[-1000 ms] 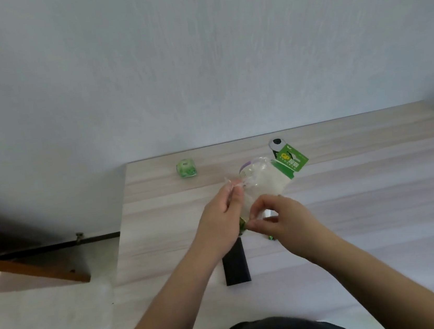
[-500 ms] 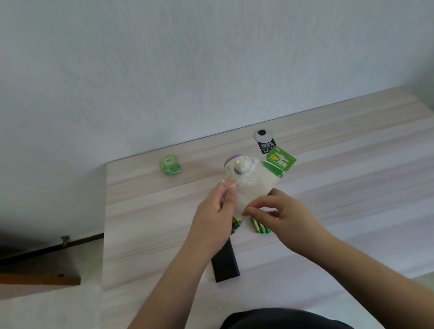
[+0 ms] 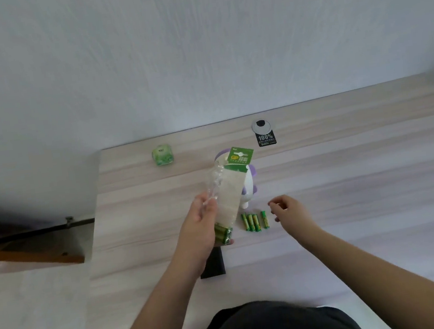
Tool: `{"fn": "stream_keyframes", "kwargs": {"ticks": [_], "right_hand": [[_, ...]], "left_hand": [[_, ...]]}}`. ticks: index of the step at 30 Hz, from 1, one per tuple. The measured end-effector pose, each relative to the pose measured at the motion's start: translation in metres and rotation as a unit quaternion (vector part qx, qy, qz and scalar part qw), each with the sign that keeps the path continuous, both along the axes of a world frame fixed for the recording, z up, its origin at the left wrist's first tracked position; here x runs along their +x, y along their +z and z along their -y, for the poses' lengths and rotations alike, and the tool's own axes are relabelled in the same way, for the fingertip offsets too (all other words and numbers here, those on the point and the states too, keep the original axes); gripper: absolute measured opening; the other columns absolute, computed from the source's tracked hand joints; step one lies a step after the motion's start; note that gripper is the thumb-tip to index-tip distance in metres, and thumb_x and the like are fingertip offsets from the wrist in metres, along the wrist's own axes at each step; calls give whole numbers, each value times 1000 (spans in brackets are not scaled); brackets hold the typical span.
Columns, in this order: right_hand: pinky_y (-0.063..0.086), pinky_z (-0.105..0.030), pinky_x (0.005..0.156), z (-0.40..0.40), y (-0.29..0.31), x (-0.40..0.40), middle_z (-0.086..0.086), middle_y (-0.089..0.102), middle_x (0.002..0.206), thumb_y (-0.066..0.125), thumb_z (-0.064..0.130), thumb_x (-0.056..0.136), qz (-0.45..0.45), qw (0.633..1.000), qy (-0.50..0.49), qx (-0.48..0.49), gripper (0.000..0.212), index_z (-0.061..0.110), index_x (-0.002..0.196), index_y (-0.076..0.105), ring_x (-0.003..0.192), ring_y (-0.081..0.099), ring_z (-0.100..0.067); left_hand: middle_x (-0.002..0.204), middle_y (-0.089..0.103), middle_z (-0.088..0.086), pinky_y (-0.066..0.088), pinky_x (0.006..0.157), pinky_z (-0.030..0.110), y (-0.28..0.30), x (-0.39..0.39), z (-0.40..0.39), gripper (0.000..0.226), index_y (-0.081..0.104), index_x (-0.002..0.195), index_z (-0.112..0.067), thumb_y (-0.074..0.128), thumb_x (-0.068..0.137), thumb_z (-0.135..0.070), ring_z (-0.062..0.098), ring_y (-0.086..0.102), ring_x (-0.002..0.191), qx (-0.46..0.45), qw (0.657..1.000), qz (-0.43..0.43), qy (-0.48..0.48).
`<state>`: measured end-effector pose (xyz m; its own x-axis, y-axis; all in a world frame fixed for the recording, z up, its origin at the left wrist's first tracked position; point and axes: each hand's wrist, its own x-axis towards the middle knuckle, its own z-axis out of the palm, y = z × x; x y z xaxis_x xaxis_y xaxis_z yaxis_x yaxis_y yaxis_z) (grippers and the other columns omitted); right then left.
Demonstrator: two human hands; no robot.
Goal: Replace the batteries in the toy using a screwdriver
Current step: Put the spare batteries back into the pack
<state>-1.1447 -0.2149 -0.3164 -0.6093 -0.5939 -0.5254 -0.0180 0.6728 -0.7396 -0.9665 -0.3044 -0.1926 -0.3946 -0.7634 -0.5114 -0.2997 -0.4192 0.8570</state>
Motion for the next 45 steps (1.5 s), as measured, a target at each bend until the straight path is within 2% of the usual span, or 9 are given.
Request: {"fn": "stream_keyframes", "kwargs": {"ticks": [4,7,12,18,23,29,37,42,45], "right_hand": [[45,-27,59,6,-43,-1,-3,62,90,54,26,94,-20,995,63,80,23,14,114,54,75,58,-19],[47,-32,68,11,-60,0,-10,61,100,56,27,92,-51,988,75,122,30,8,116,52,83,59,-24],[43,-32,71,15,-63,7,-11,49,111,60,27,92,-88,977,106,160,30,6,111,50,83,50,-22],[48,-33,74,8,-52,5,-8,57,112,50,27,96,-127,957,175,192,24,11,114,52,93,58,-24],[44,-23,72,-5,11,12,5,61,101,53,31,96,-72,991,111,-22,18,21,112,52,90,59,-13],[50,-19,78,-22,100,24,8,66,96,56,17,95,1,974,40,-224,16,32,99,52,86,62,-2],[54,-32,83,-31,147,40,3,70,100,56,7,94,30,953,22,-302,23,30,99,55,95,66,-15],[53,-24,74,-31,164,48,3,72,97,52,2,94,62,938,15,-339,16,16,102,55,88,68,-12],[54,-28,76,-31,174,52,0,72,97,49,2,95,85,927,12,-365,14,10,105,55,87,67,-14]], "left_hand": [[105,58,-5,59,72,51,-1,-6,-4,18,50,116,-35,42,102,-27,22,62,91,17,999,-26,36],[102,58,-3,58,78,54,-2,-10,-7,19,51,118,-29,44,102,-21,22,62,88,38,998,-21,49],[107,64,6,60,77,46,-8,-7,-6,23,55,122,-20,49,100,-19,19,65,87,43,999,-12,31],[114,63,3,59,79,40,-8,-3,-7,31,49,129,-21,52,99,-14,21,66,95,36,999,-33,9],[111,66,5,59,81,44,-3,0,-7,29,51,126,-21,54,98,-14,16,69,90,41,997,-58,4],[98,71,2,58,83,49,11,1,-9,31,53,124,-21,54,96,-6,18,69,86,17,996,-80,-18],[106,70,1,58,85,42,41,5,-18,39,49,130,-29,53,97,-9,16,71,90,-17,993,-106,-57],[120,64,5,58,85,39,50,9,-22,48,42,138,-31,54,96,-11,14,70,96,-34,990,-119,-67],[120,64,2,57,86,40,54,12,-24,44,46,128,-38,55,95,-12,15,69,98,-51,987,-138,-66]]}}
